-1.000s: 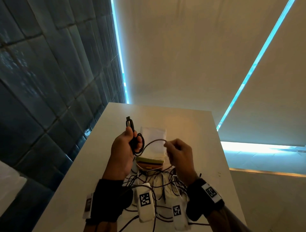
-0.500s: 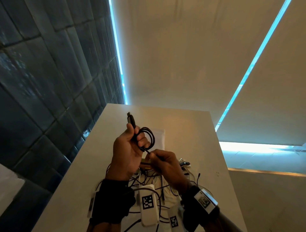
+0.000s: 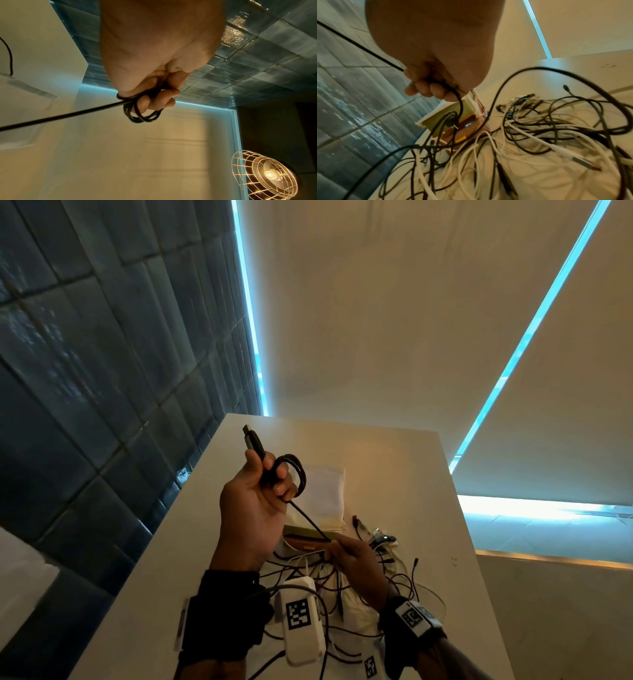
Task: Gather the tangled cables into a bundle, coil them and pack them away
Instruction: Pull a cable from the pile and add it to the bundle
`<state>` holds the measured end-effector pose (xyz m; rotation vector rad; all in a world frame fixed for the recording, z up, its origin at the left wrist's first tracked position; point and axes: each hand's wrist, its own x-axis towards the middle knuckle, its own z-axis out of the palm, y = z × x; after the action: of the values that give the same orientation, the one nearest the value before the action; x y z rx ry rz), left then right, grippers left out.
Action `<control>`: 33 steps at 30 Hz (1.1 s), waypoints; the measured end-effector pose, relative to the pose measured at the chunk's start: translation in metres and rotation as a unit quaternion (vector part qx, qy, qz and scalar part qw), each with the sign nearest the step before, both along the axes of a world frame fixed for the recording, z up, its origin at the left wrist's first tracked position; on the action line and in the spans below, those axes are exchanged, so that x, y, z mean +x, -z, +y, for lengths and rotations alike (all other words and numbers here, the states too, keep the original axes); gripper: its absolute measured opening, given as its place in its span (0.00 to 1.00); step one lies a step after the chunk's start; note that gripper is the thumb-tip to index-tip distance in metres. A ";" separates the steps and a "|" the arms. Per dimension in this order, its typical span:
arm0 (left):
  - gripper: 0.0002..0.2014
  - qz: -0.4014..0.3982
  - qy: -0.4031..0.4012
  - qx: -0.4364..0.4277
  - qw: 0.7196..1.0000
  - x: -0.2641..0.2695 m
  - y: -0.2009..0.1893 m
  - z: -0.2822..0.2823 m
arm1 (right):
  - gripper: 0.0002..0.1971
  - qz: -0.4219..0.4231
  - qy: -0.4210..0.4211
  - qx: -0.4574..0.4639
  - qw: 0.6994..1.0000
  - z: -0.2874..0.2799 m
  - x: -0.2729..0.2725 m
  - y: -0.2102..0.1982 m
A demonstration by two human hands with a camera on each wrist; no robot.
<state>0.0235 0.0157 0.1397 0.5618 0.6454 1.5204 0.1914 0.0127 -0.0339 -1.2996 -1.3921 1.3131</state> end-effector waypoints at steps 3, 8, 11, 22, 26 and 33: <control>0.17 0.025 -0.008 -0.024 0.999 0.000 0.004 0.000 | 0.17 -0.022 0.023 -0.015 0.999 0.003 0.003 0.000; 0.17 0.079 -0.037 -0.081 0.993 0.000 0.005 0.003 | 0.08 0.053 0.115 0.020 0.992 0.027 -0.001 -0.059; 0.18 0.103 -0.044 -0.112 0.987 0.004 0.005 0.003 | 0.06 0.088 0.106 0.093 0.986 0.031 -0.013 -0.103; 0.20 0.021 0.036 -0.078 0.996 0.000 -0.001 0.000 | 0.08 0.115 -0.075 0.107 0.985 -0.003 -0.033 -0.121; 0.17 0.039 0.034 -0.044 0.998 0.007 -0.001 0.000 | 0.13 0.132 -0.091 0.077 0.984 -0.002 -0.027 -0.104; 0.15 0.065 0.020 -0.018 0.997 0.010 0.001 0.000 | 0.13 0.092 -0.089 0.077 0.989 0.003 -0.020 -0.083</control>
<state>0.0340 0.0160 0.1387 0.6473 0.7562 1.4404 0.1713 0.0161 0.0493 -0.9457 -1.4721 1.3758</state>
